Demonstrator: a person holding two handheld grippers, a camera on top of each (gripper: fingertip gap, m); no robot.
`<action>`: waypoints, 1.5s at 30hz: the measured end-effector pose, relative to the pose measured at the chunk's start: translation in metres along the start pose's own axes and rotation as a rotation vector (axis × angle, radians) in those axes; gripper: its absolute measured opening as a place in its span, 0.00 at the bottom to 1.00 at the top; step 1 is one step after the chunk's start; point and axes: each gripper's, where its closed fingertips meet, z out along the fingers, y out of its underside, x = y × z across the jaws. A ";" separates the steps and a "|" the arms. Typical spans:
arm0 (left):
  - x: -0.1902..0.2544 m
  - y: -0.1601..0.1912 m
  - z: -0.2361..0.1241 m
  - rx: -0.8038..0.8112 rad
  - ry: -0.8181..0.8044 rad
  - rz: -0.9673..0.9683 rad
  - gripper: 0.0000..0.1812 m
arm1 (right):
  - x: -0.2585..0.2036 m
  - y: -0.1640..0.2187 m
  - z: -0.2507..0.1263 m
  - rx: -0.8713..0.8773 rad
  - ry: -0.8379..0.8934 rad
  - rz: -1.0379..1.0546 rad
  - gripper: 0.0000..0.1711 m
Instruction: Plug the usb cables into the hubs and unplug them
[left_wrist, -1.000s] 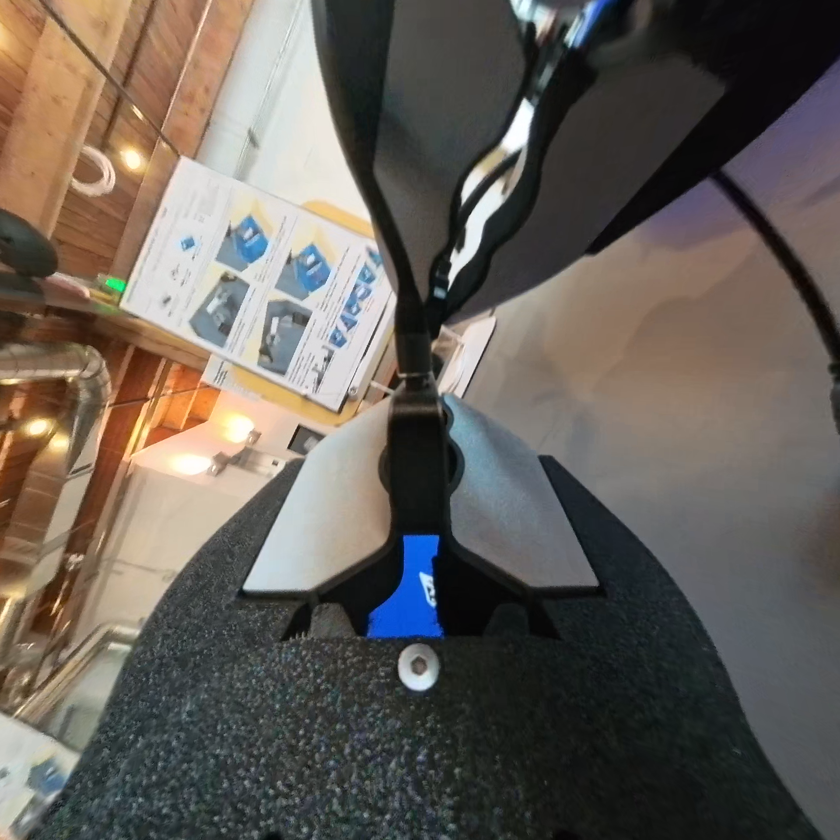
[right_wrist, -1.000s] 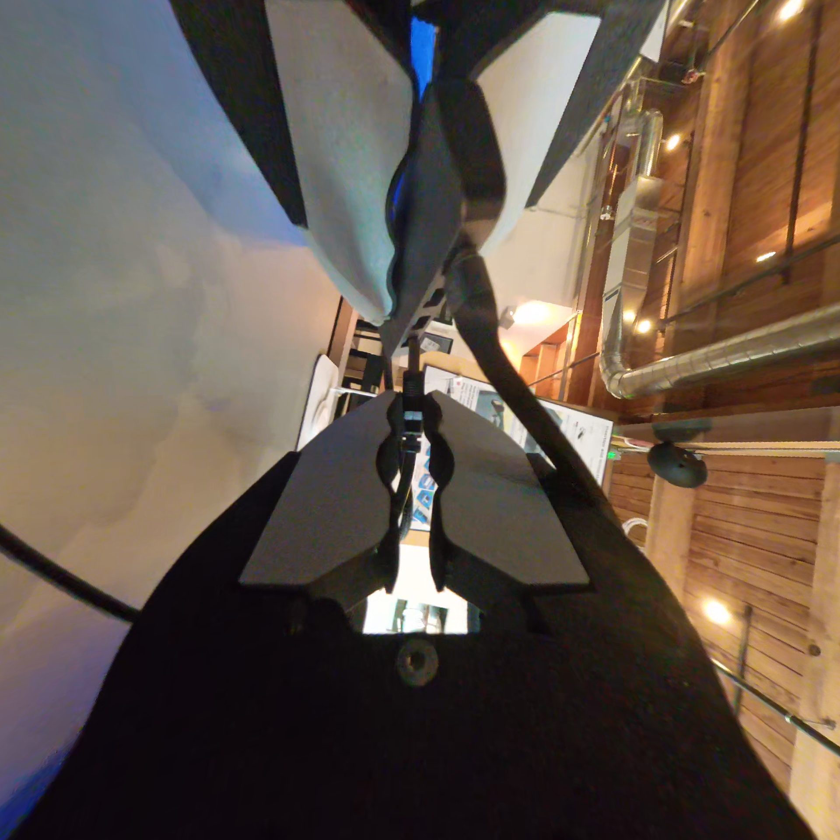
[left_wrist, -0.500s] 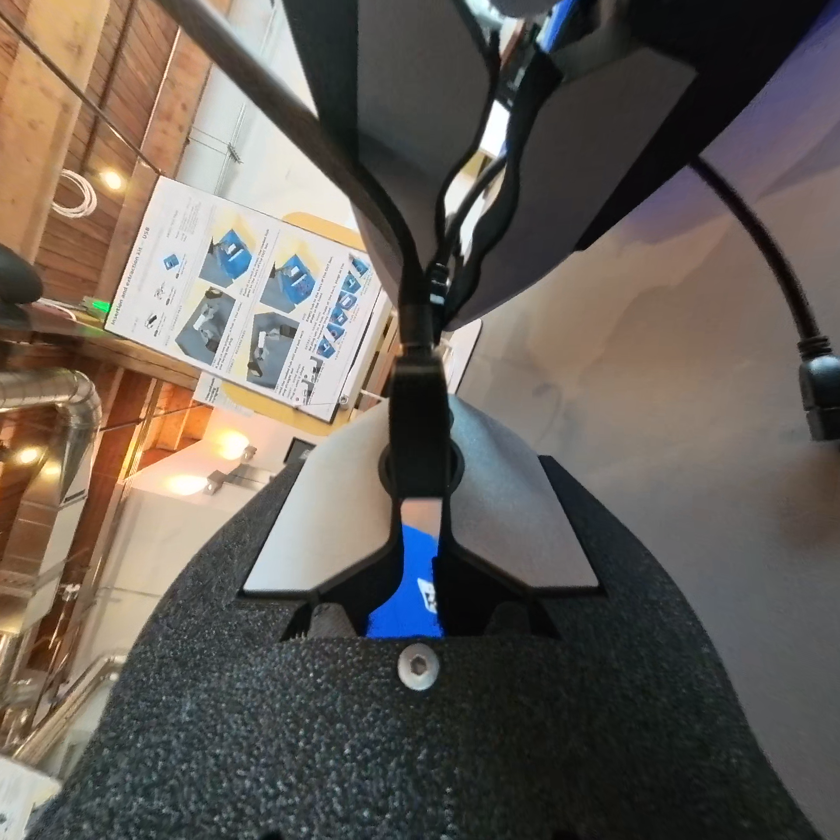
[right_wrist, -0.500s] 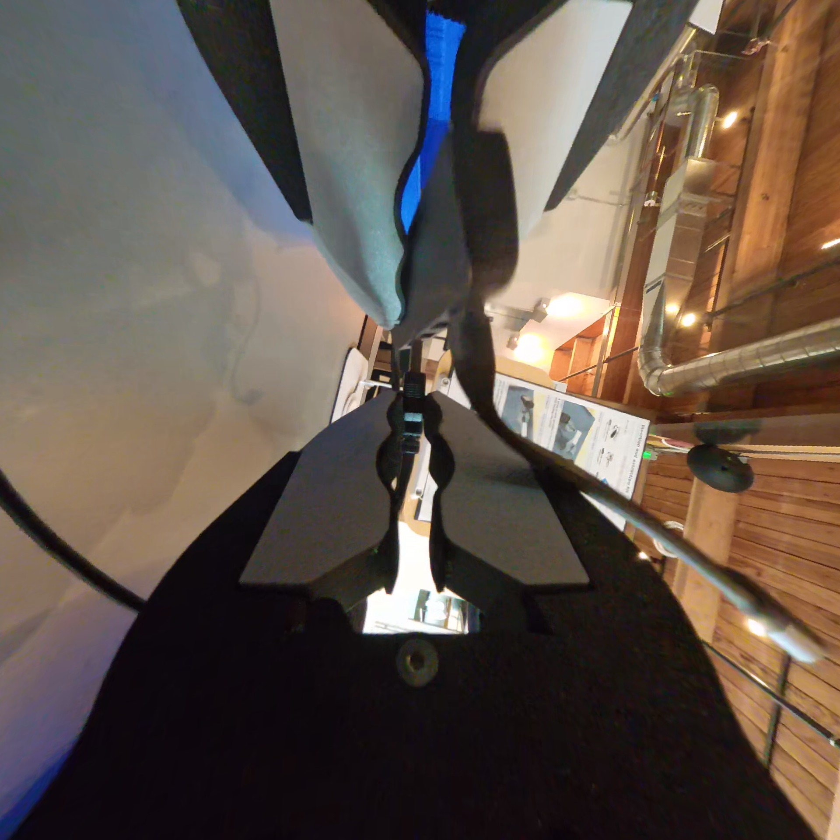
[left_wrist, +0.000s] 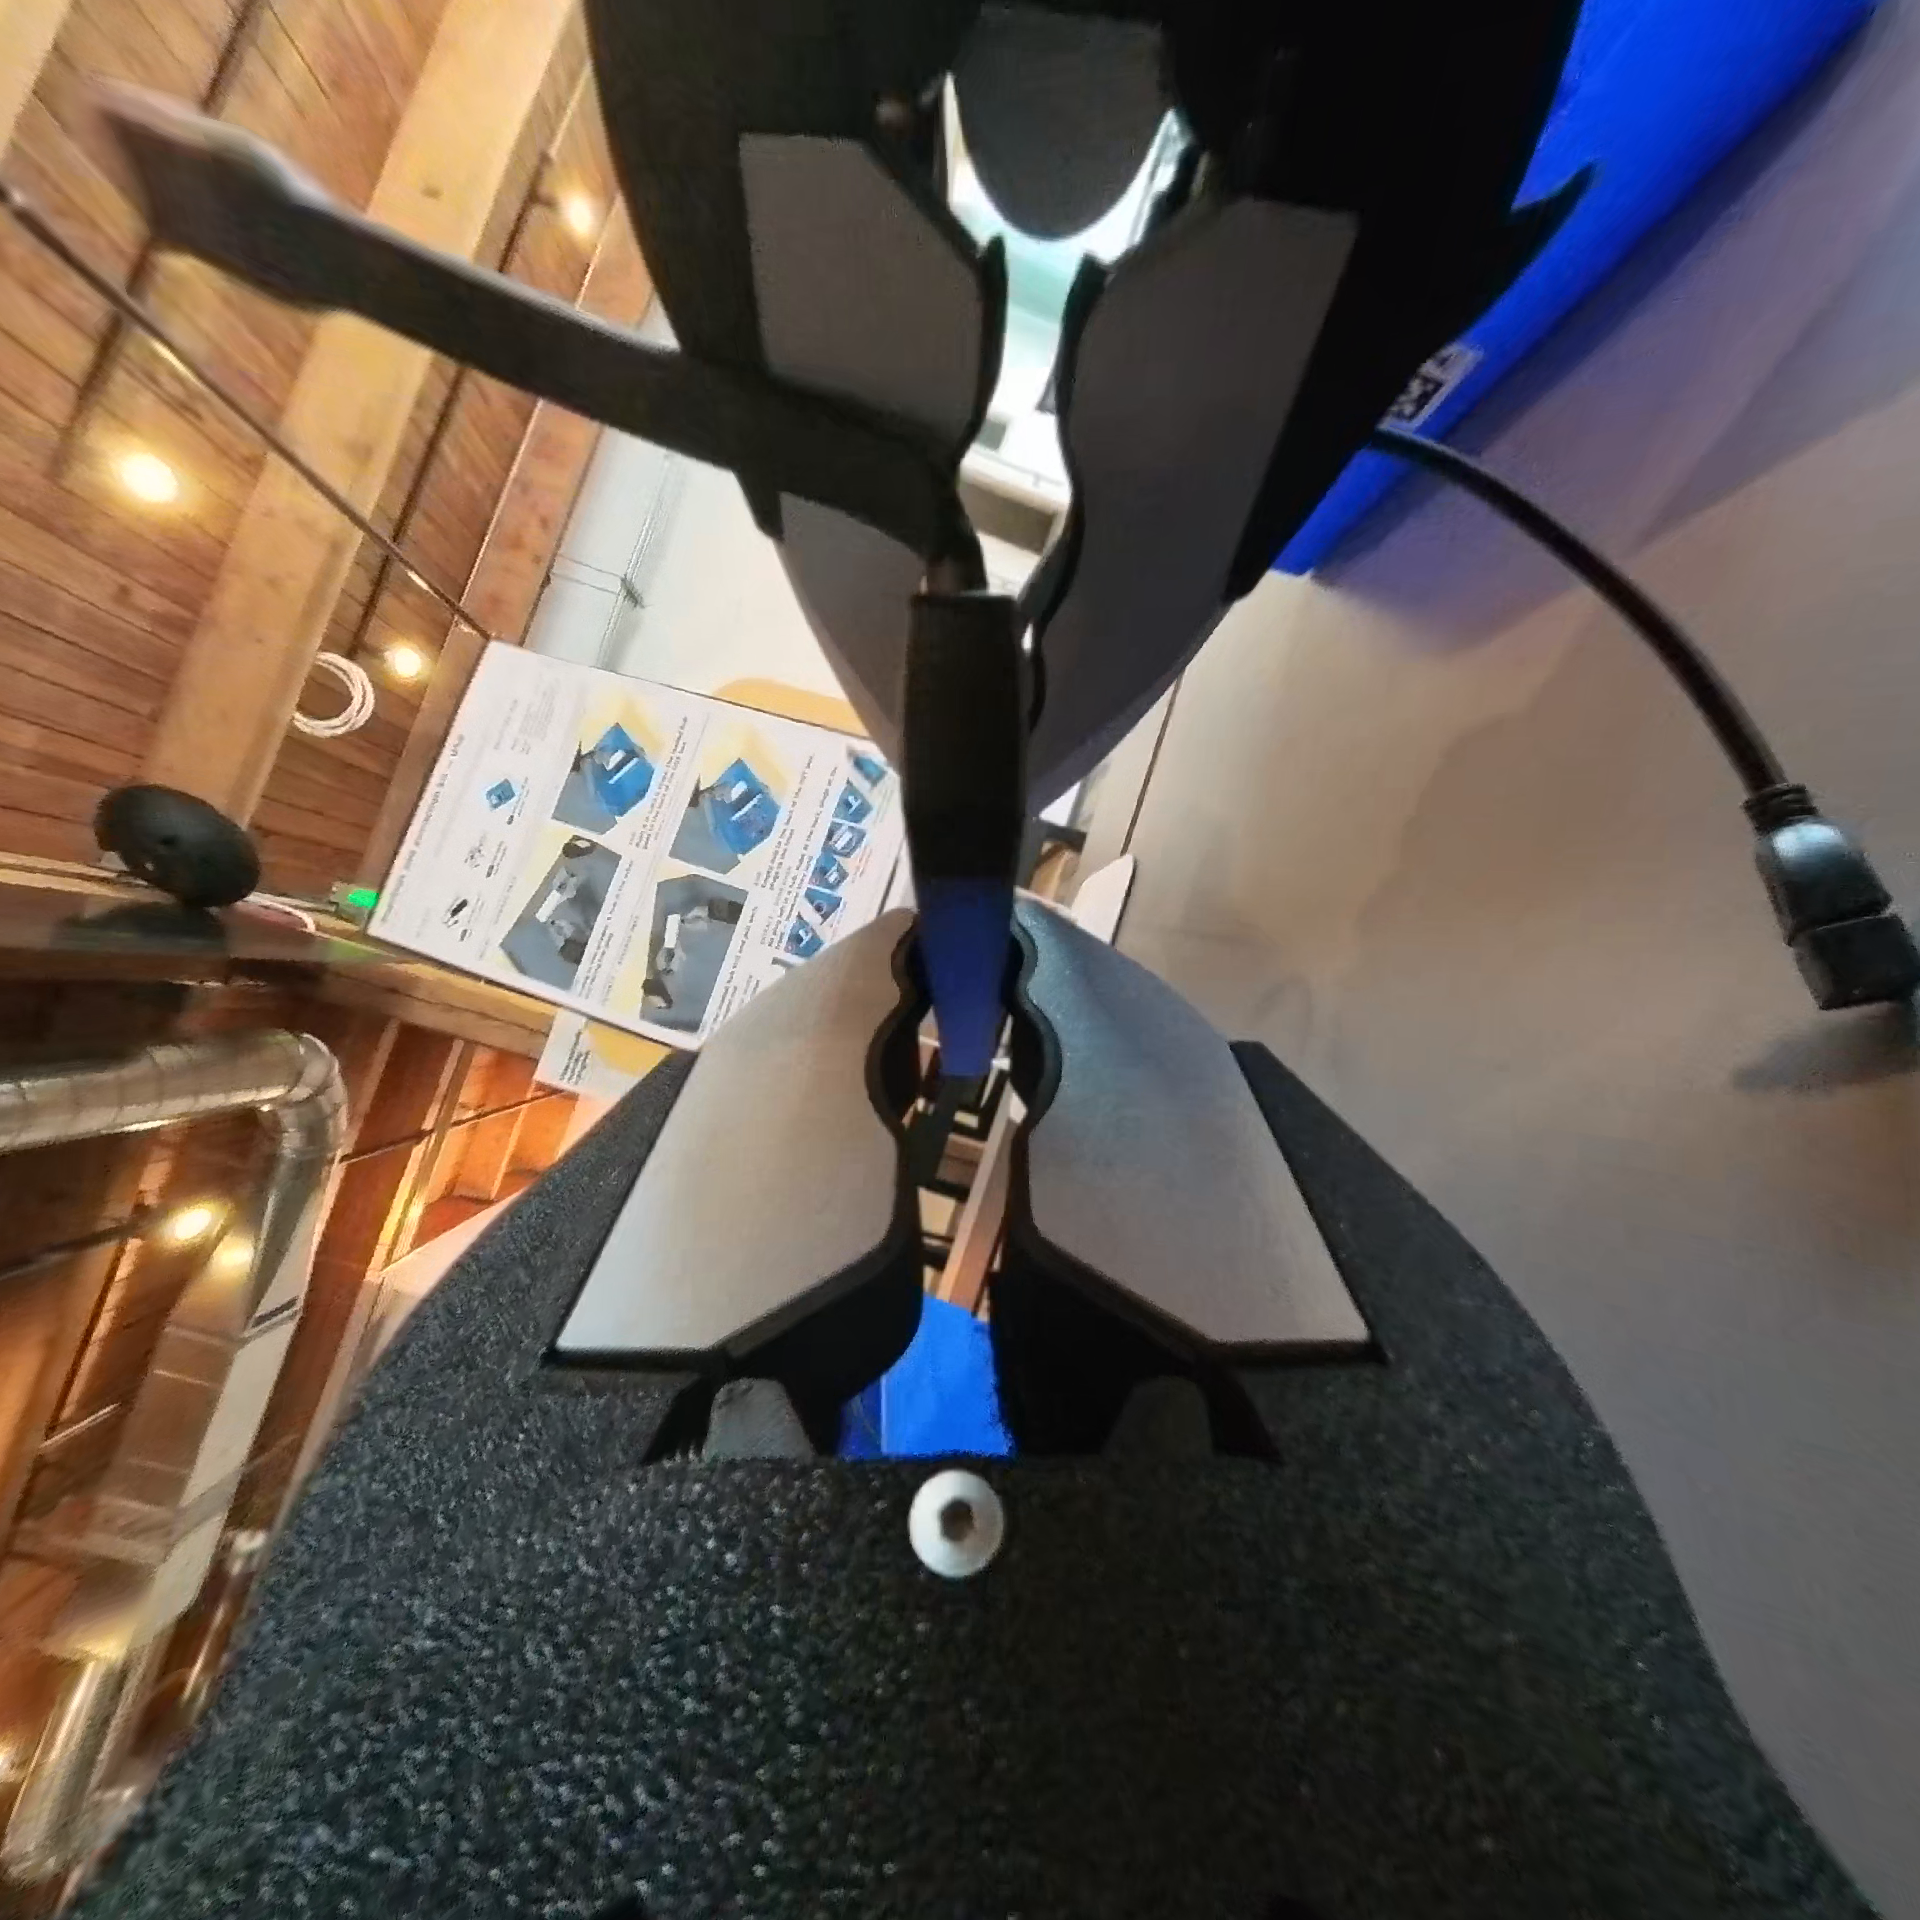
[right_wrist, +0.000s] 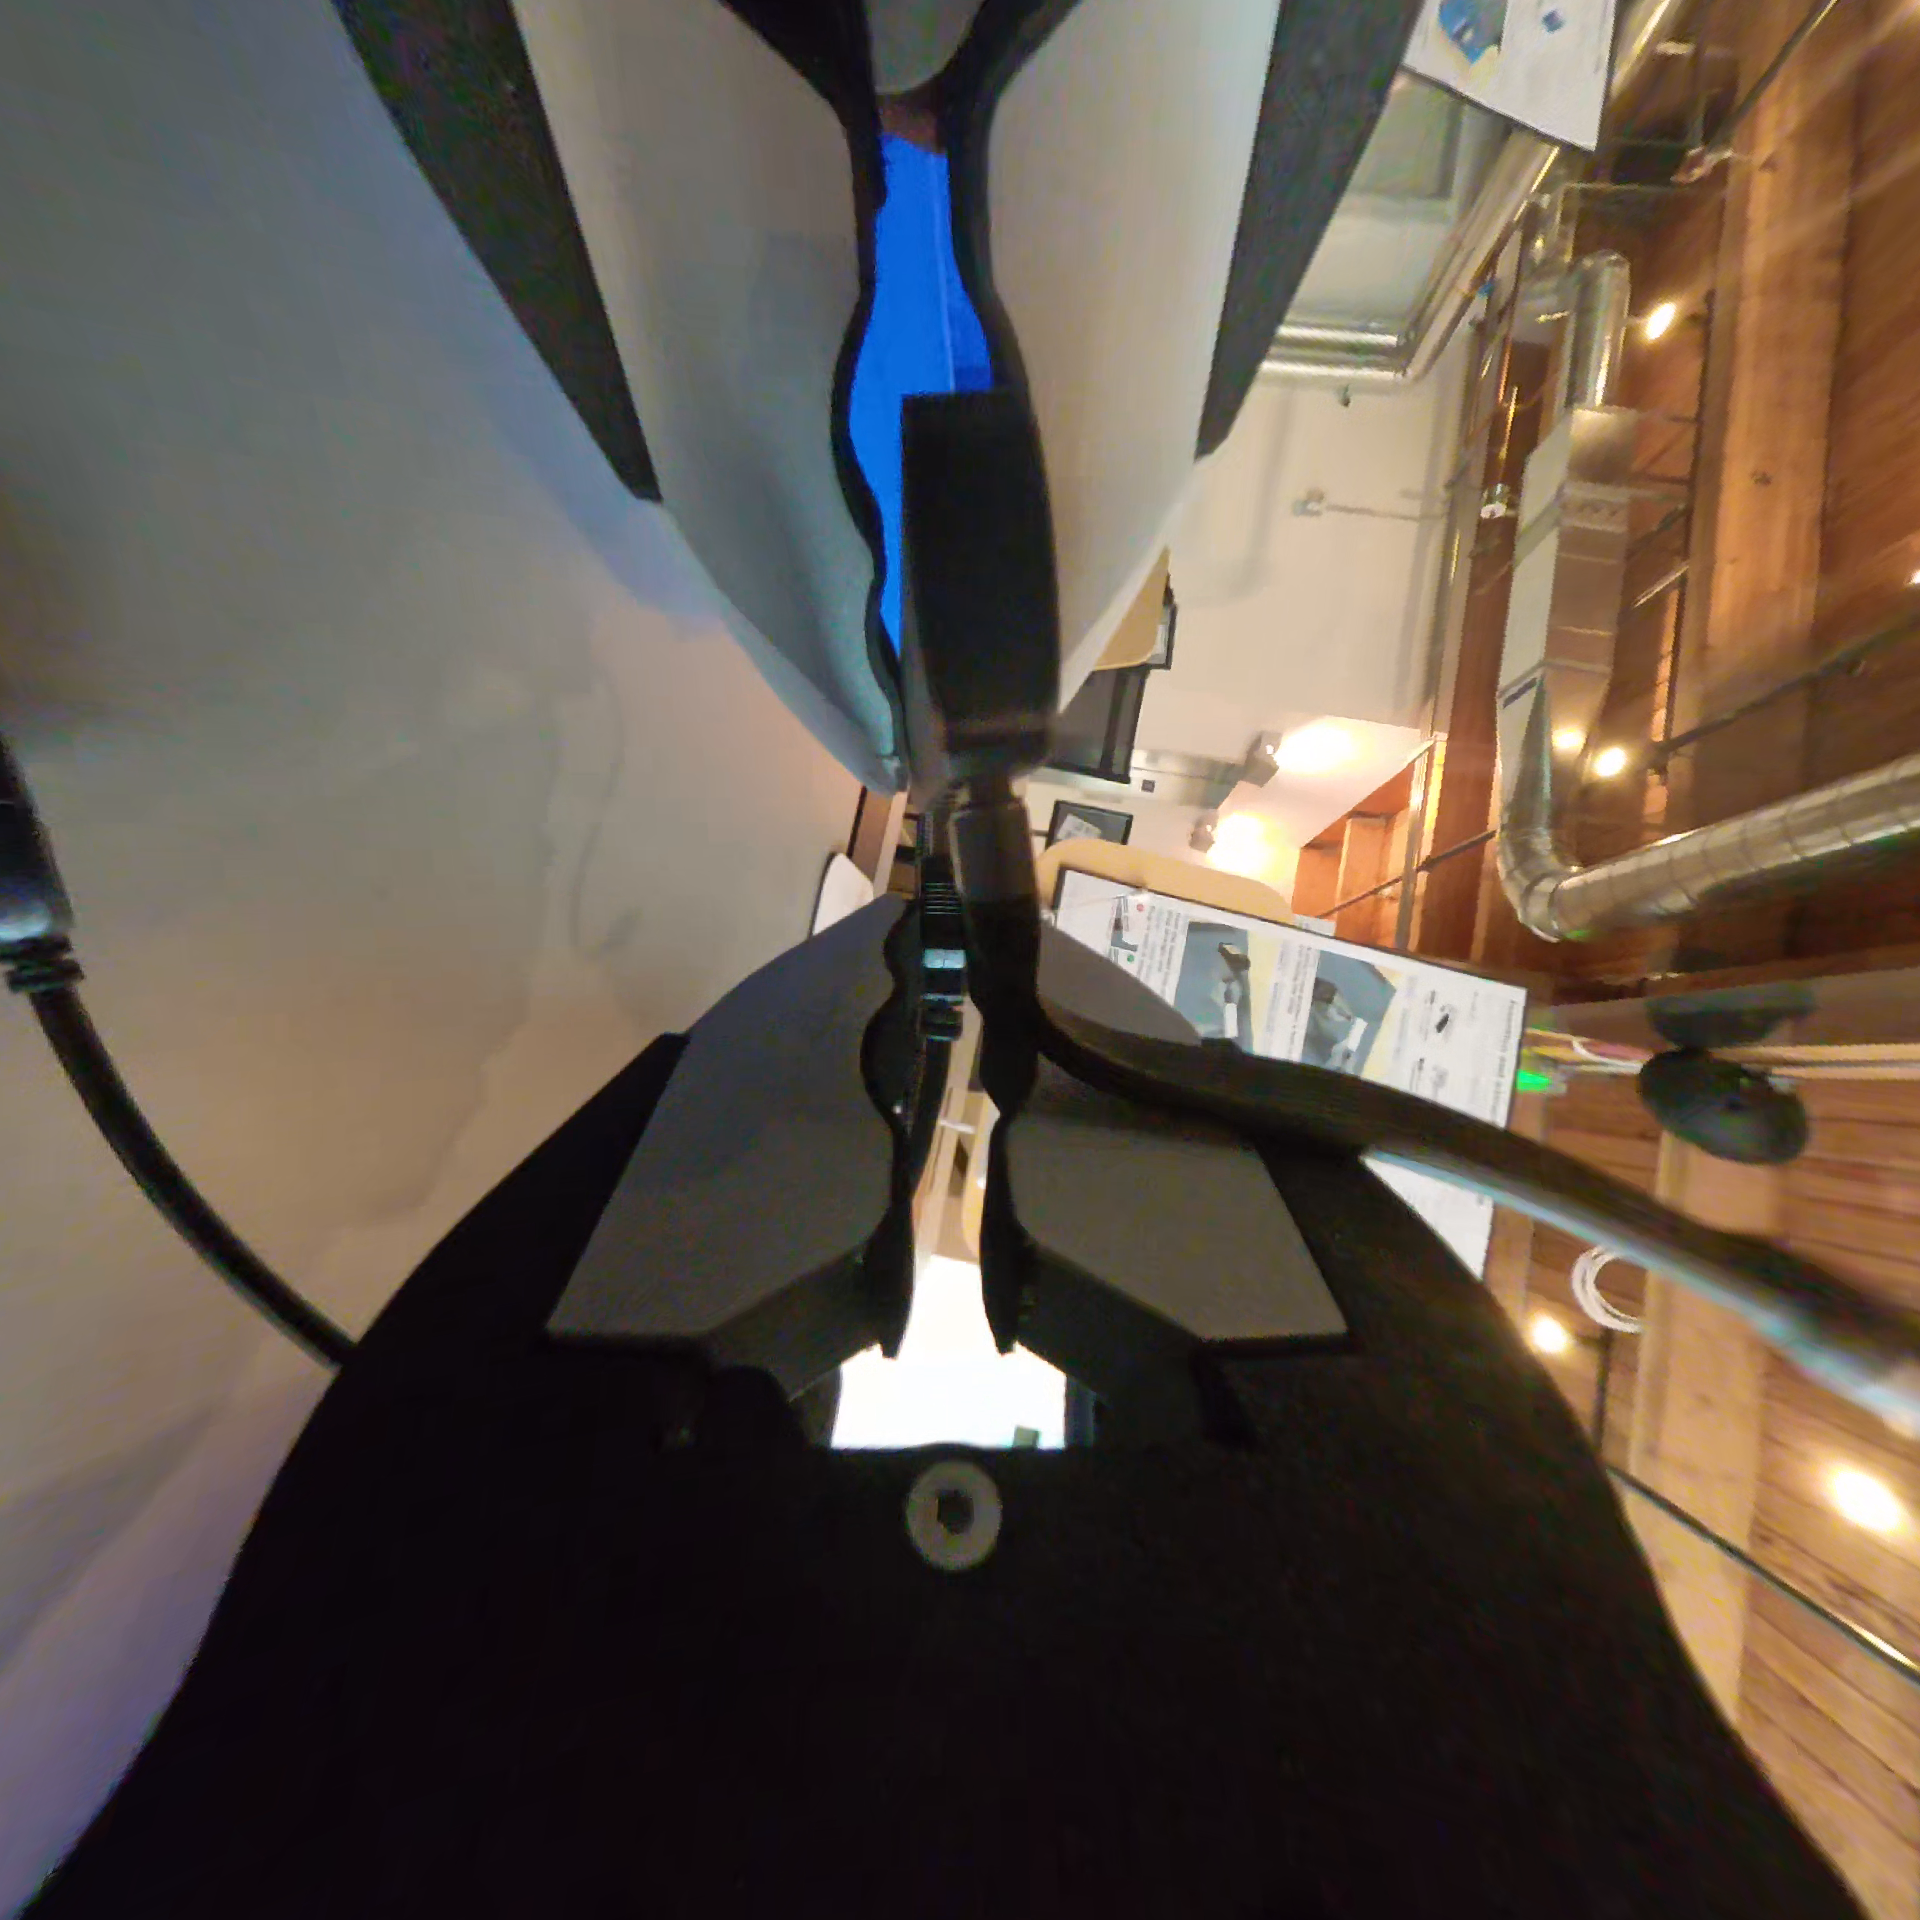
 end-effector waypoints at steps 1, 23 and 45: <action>0.001 -0.001 0.000 0.013 0.009 0.008 0.06 | -0.001 0.000 0.000 0.004 -0.001 -0.009 0.03; 0.009 -0.022 -0.003 0.290 0.162 -0.098 0.07 | -0.009 -0.006 -0.012 0.185 -0.077 0.064 0.03; -0.021 -0.013 -0.007 0.408 0.214 -0.494 0.07 | 0.000 0.012 -0.006 0.253 -0.118 0.337 0.21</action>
